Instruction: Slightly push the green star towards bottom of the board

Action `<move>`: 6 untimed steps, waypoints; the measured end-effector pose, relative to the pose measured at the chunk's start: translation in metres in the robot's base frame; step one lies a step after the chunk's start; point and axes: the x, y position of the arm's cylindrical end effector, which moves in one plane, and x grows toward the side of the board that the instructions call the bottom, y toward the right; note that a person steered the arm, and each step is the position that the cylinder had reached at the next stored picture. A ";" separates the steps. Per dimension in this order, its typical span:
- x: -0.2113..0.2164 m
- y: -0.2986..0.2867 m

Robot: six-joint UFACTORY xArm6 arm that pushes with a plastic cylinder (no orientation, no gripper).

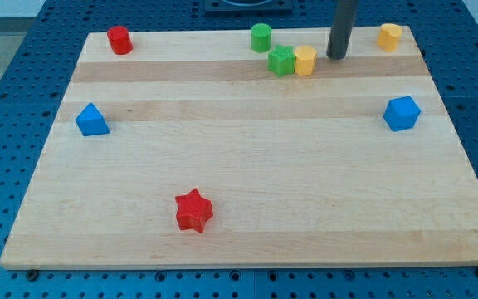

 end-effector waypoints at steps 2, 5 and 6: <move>-0.012 -0.031; 0.010 -0.093; 0.027 -0.112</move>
